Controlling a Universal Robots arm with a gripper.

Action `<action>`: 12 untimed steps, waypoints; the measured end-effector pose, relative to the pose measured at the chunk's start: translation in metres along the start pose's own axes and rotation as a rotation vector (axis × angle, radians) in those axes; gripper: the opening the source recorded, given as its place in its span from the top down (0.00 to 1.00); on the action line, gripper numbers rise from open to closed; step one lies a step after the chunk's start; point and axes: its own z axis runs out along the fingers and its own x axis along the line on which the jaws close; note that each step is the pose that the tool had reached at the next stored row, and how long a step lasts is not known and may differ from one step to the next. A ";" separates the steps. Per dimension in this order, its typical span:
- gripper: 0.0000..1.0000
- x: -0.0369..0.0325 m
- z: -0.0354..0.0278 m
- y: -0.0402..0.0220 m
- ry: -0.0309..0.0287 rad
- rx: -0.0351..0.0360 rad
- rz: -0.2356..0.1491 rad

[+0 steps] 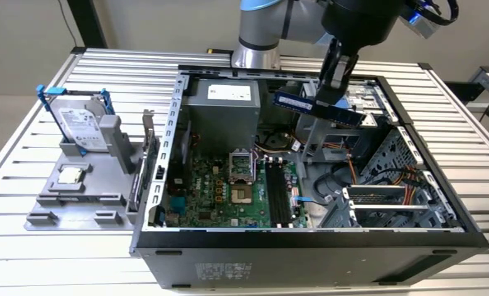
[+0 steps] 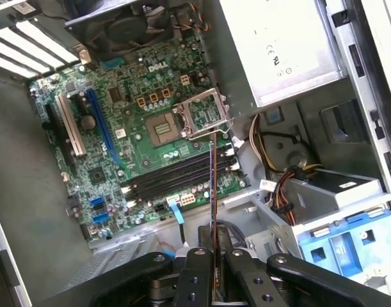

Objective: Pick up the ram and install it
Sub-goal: 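Insert the ram into the slot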

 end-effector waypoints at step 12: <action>1.00 0.0000 0.0000 0.0000 -0.0022 0.0003 0.074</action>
